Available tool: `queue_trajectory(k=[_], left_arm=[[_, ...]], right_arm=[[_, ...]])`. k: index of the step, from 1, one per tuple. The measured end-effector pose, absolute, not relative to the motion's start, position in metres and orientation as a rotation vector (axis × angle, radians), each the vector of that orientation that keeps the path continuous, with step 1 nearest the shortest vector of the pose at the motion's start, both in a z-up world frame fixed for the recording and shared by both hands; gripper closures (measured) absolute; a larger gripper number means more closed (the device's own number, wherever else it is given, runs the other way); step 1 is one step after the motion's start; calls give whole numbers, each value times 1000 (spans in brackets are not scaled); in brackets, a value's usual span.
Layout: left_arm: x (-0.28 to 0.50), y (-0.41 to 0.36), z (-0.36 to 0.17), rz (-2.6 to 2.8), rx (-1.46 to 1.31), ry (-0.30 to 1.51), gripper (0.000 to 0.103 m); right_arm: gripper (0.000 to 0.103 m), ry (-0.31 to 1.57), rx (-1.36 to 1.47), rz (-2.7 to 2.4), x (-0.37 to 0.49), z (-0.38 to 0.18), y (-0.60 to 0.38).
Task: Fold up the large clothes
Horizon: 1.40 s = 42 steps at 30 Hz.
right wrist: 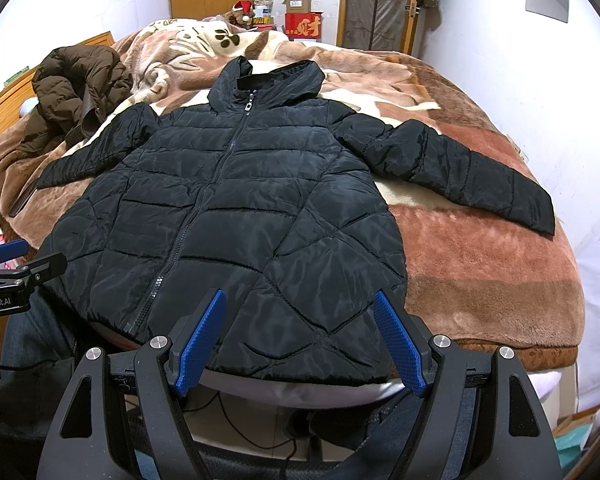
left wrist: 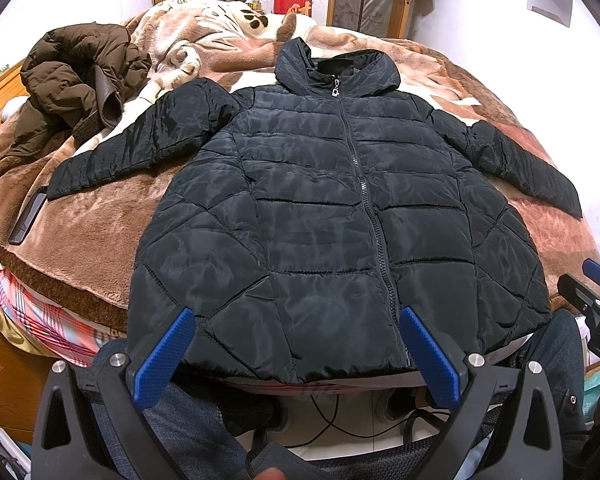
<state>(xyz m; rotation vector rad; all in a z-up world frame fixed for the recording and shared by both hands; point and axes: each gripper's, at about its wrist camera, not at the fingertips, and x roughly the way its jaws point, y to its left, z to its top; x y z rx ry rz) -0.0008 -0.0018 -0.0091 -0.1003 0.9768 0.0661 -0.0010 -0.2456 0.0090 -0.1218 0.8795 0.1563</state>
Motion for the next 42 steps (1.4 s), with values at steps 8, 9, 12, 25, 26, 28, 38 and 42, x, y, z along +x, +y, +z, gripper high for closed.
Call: queue_trajectory(k=[8, 9, 12, 25, 26, 28, 38, 42], left_arm=[[-2, -2, -10, 65, -98, 980, 0], [-1, -2, -10, 66, -98, 981, 0], [-2, -1, -10, 60, -101, 977, 0], [21, 20, -14, 87, -72, 954, 0], [26, 25, -15, 97, -72, 951, 0], [35, 35, -16, 108, -86, 951, 0], [87, 103, -24, 225, -158, 928, 0], [110, 141, -32, 274, -203, 931, 0]], right_arm=[[27, 880, -123, 156, 0, 9, -246], [27, 880, -123, 156, 0, 9, -246], [27, 882, -123, 156, 0, 9, -246], [27, 872, -113, 191, 23, 4, -238], [27, 874, -117, 200, 28, 6, -235], [27, 879, -122, 221, 37, 7, -230], [27, 891, -193, 300, 97, 5, -193], [27, 894, -208, 320, 125, 1, -177]])
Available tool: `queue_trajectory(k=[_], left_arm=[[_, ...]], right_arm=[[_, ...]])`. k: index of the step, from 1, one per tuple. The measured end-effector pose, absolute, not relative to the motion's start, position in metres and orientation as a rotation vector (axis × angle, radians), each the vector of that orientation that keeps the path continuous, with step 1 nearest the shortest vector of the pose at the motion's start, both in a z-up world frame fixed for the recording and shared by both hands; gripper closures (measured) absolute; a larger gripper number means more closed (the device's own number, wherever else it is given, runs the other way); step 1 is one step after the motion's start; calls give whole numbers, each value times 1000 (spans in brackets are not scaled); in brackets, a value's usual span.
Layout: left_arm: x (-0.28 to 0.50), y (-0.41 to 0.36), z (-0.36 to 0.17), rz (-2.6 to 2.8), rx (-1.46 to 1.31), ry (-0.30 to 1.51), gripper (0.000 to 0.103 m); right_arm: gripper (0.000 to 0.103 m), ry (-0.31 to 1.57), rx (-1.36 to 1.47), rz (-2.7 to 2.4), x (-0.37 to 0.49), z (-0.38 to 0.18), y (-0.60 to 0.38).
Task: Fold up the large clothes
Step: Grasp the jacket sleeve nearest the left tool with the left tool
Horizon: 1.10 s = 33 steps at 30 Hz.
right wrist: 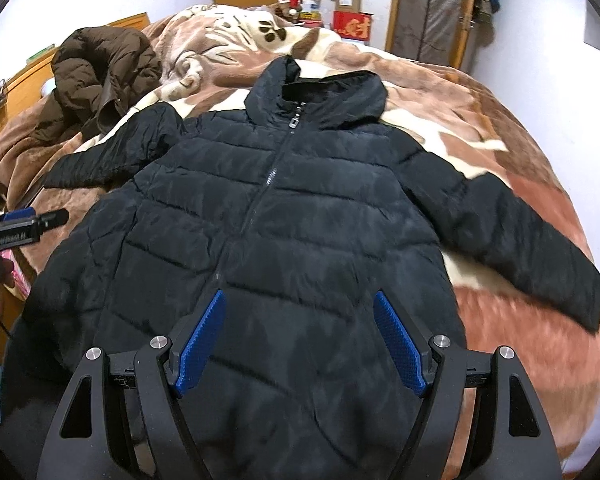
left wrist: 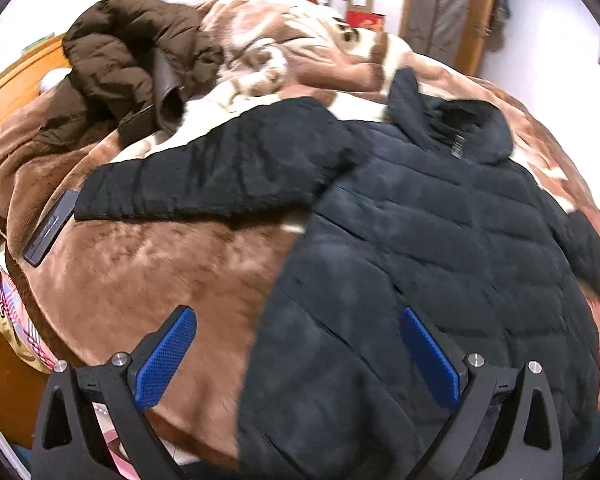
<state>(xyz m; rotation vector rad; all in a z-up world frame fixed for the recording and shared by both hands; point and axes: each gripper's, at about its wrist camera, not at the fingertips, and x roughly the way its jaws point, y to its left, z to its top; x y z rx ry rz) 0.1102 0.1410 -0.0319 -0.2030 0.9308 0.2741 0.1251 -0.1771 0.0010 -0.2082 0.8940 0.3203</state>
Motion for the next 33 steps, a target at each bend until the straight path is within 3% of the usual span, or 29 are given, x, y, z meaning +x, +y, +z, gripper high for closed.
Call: queue_trajectory(k=[14, 27, 30, 32, 33], left_arm=[[175, 266, -91, 439, -374, 973, 4], [204, 366, -141, 613, -575, 874, 6], [211, 371, -146, 629, -568, 867, 24], [216, 367, -142, 616, -537, 867, 50], [218, 365, -138, 613, -521, 865, 58]], right_arm=[[27, 941, -265, 333, 204, -33, -138], [27, 1015, -295, 287, 244, -78, -134], [27, 1030, -290, 269, 248, -85, -139], [27, 1036, -286, 256, 248, -87, -144], [27, 1036, -285, 251, 248, -87, -145]])
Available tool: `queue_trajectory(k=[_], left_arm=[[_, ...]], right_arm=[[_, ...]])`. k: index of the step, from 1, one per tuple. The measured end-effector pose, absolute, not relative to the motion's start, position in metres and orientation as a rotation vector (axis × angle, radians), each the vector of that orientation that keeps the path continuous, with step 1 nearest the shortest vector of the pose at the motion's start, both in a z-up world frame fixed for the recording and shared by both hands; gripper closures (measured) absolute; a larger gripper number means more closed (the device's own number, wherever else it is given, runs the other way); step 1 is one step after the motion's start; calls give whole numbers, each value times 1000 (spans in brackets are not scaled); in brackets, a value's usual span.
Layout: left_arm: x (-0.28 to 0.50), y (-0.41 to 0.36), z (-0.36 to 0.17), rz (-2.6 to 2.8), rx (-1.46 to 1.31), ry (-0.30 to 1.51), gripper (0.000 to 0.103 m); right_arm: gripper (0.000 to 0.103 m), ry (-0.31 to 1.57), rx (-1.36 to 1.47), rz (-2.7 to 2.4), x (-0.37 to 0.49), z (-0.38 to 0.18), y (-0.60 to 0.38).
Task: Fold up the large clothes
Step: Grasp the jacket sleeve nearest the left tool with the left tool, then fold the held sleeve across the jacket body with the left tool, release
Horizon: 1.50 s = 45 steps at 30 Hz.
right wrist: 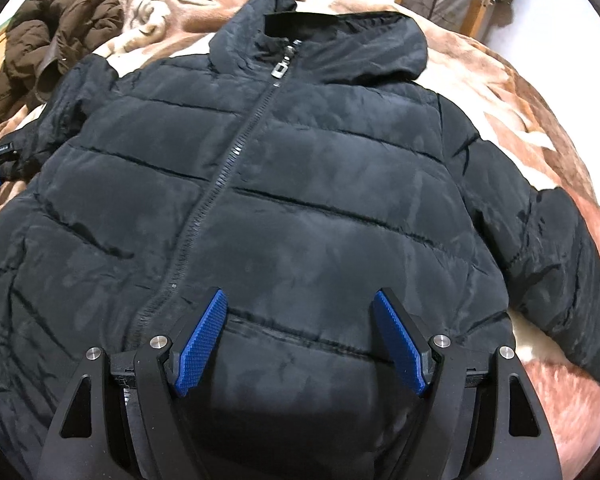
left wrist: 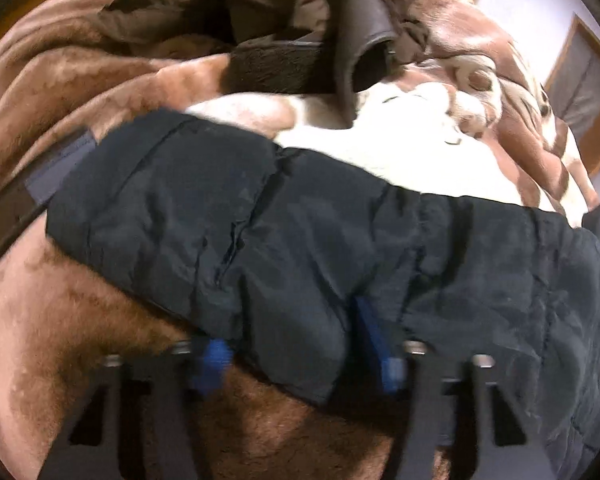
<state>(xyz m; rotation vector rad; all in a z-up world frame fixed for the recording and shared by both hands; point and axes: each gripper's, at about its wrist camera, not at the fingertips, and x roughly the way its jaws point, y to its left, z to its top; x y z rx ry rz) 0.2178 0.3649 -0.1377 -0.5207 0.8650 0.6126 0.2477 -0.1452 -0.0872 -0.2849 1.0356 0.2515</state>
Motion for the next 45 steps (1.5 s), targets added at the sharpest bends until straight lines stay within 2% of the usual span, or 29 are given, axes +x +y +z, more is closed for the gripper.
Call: queue_trajectory(k=[1, 2, 5, 13, 20, 25, 30, 33, 34, 37, 38, 41, 45], left_arm=[[219, 364, -133, 601, -514, 862, 72], [219, 362, -126, 588, -507, 858, 78], [212, 350, -97, 558, -472, 830, 83], [185, 288, 19, 410, -373, 674, 84], [192, 187, 95, 159, -244, 609, 84], [221, 95, 97, -35, -162, 650, 84], [258, 15, 54, -168, -135, 769, 84], [276, -15, 21, -197, -127, 837, 78], [282, -25, 9, -214, -129, 862, 71], [283, -44, -22, -272, -160, 918, 39], [280, -49, -29, -287, -169, 927, 34], [282, -67, -39, -347, -195, 966, 32], [268, -71, -22, -397, -181, 938, 31]], right_arm=[[27, 1033, -286, 247, 246, -86, -147], [27, 1030, -289, 243, 245, -85, -148], [27, 1019, -297, 230, 239, -79, -154], [27, 978, -276, 205, 211, -54, -177], [27, 954, -221, 169, 190, -37, -213], [27, 947, -129, 135, 181, -28, -249], [27, 935, -65, 104, 177, -29, -279], [27, 935, -25, 94, 179, -33, -295], [27, 936, -13, 92, 180, -36, -299], [27, 944, 16, 90, 182, -42, -308], [27, 950, 30, 93, 183, -45, -311], [27, 960, 48, 97, 185, -49, -316], [27, 955, 48, 102, 187, -46, -316]])
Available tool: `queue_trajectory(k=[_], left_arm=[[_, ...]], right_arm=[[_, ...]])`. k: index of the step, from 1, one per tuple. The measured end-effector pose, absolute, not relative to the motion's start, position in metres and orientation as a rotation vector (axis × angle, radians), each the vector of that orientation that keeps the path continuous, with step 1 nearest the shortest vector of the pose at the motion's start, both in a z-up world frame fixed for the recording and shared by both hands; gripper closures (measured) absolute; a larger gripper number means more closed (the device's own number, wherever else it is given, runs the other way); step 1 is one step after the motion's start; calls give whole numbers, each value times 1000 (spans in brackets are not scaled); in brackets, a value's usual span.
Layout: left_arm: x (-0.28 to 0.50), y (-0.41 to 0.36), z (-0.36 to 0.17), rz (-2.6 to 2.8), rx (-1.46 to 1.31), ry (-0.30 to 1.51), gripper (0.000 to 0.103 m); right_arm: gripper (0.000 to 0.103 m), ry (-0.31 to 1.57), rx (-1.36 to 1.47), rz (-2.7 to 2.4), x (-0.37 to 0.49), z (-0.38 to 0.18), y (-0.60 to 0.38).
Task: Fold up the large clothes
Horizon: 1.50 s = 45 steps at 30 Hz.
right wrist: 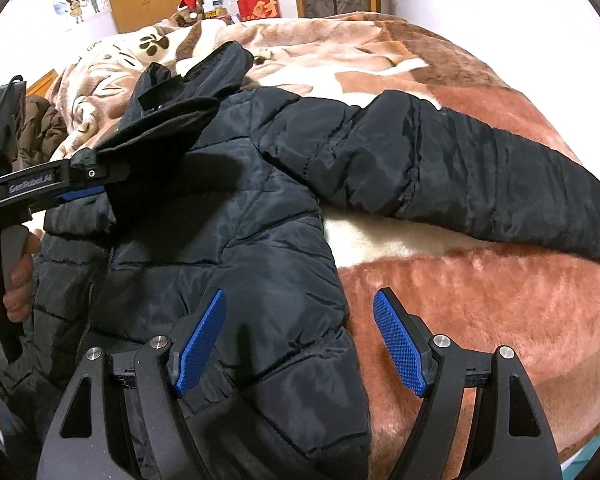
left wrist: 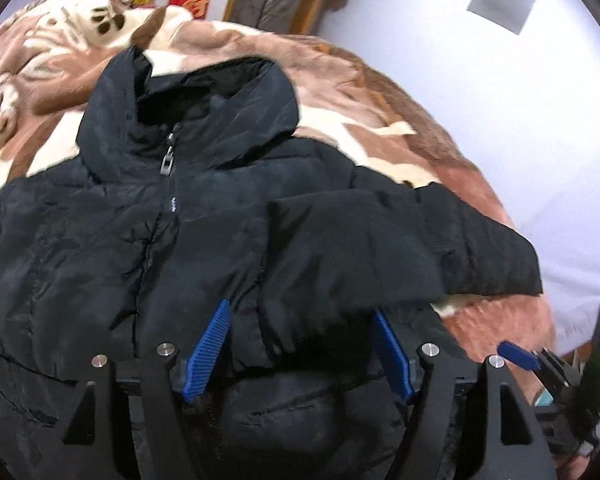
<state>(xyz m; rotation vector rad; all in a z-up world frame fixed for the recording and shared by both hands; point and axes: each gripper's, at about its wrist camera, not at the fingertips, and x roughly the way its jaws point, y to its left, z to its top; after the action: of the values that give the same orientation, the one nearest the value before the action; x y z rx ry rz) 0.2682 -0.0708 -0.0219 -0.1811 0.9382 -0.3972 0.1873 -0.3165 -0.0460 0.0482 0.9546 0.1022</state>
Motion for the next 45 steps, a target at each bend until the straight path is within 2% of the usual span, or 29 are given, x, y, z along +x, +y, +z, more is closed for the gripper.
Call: queue_trajectory(k=[5, 8, 15, 28, 31, 34, 39, 43, 44, 45], left_arm=[[250, -26, 13, -351, -165, 856, 30], [261, 9, 14, -252, -119, 839, 30], [279, 79, -12, -86, -118, 865, 30], [336, 132, -94, 23, -153, 971, 30], [335, 129, -95, 8, -135, 969, 30], [332, 133, -78, -31, -164, 941, 30], [341, 150, -53, -8, -182, 862, 30], [357, 156, -64, 7, -178, 877, 31], [362, 154, -72, 9, -166, 891, 30], [367, 155, -79, 16, -150, 901, 30]], right_arm=[[27, 928, 29, 134, 194, -32, -304], [27, 911, 2, 158, 201, -26, -291], [27, 910, -26, 221, 242, -27, -258], [27, 1012, -15, 174, 338, -76, -235], [27, 1061, -19, 178, 352, -100, -238], [28, 1030, -50, 166, 357, -90, -239], [33, 950, -92, 148, 351, -63, -240], [34, 875, -44, 183, 337, -44, -235], [37, 872, -49, 203, 335, -45, -228], [46, 888, -64, 225, 337, -51, -219]])
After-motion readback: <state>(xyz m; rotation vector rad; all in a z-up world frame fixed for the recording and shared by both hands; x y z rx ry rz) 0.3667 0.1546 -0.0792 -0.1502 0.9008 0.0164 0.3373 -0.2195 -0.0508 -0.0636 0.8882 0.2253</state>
